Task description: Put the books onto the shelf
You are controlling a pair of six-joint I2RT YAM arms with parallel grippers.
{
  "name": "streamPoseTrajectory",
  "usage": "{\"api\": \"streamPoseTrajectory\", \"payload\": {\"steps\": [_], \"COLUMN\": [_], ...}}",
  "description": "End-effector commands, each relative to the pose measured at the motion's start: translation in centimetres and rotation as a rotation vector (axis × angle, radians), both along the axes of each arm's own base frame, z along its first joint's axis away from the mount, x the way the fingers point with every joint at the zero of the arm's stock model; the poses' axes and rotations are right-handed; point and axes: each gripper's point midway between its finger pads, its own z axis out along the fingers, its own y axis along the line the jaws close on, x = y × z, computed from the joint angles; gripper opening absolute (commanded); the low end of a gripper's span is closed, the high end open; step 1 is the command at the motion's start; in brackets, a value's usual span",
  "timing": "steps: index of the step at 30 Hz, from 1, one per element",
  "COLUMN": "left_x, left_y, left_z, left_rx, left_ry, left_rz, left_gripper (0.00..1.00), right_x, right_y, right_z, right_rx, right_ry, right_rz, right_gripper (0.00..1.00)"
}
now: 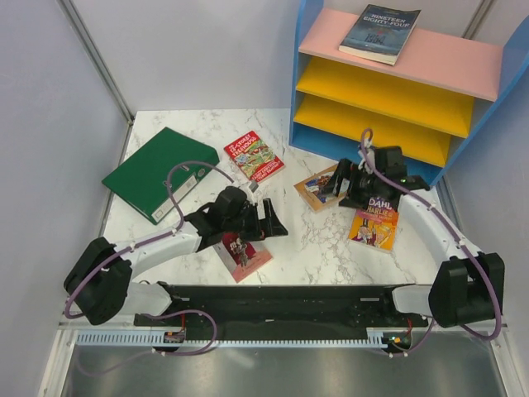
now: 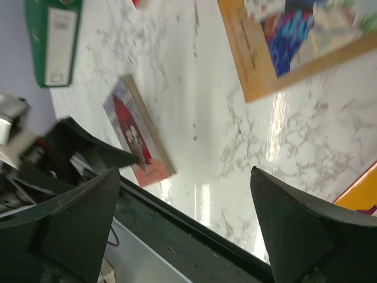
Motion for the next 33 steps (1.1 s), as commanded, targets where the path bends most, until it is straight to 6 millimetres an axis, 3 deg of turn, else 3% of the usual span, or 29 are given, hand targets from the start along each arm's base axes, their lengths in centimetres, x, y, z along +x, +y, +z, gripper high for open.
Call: {"api": "streamPoseTrajectory", "payload": {"steps": [1,3,5,7,12,13,14,17,21,24,27,29,30,32,33], "left_x": [1.1,1.3,1.6,2.2,4.7,5.1,5.6,6.6,6.1,5.4,4.9,4.6,4.6,4.6,4.8], "left_y": [3.9,5.8,6.2,5.9,3.9,3.3,2.2,0.6,-3.4,-6.6,-9.8,-12.0,-12.9,-14.9,-15.5], "left_z": [-2.2,-2.7,-2.5,-2.0,0.3,-0.1,1.2,1.3,1.7,0.7,0.1,0.9,0.0,0.9,-0.2], "left_rx": [0.118,0.164,0.168,0.163,0.152,0.156,0.122,0.107,0.002,-0.001,-0.013,-0.043,-0.042,-0.067,-0.06], "left_ry": [0.144,0.167,0.148,0.129,0.05,0.055,0.033,0.025,0.042,0.059,0.067,0.063,0.074,0.062,0.076], "left_rz": [0.201,0.266,0.272,0.262,0.193,0.17,0.122,0.075,-0.071,-0.167,-0.224,-0.257,-0.266,-0.288,-0.293], "left_gripper": [1.0,1.0,1.0,1.0,1.0,1.0,1.0,1.0,1.0,0.99,0.99,0.99,0.99,0.99,0.99], "right_x": [-1.7,-2.9,-3.8,-4.2,-2.9,-2.8,-2.7,-2.2,-3.0,-3.8,-5.9,-7.1,-7.8,-8.3,-8.2], "right_y": [2.0,3.3,2.9,2.1,0.8,0.2,-0.5,-2.2,-7.2,-11.2,-15.0,-17.3,-17.8,-19.0,-19.3], "right_z": [-2.1,-3.6,-5.8,-7.9,-8.9,-9.1,-9.3,-9.2,-8.8,-7.9,-9.3,-10.2,-11.1,-12.0,-12.4], "right_rx": [-0.049,-0.072,-0.098,-0.137,-0.137,-0.159,-0.18,-0.2,-0.381,-0.504,-0.577,-0.578,-0.583,-0.603,-0.599], "right_ry": [-0.06,-0.029,0.027,0.072,0.068,0.073,0.077,0.074,0.125,0.125,0.199,0.253,0.283,0.316,0.324], "right_rz": [0.038,0.078,0.039,-0.009,-0.162,-0.185,-0.212,-0.276,-0.415,-0.559,-0.686,-0.77,-0.781,-0.795,-0.8], "right_gripper": [0.98,0.98,0.98,0.98,0.98,0.98,0.98,0.98,0.98,0.98,0.98,0.98,0.98,0.98,0.98]}}
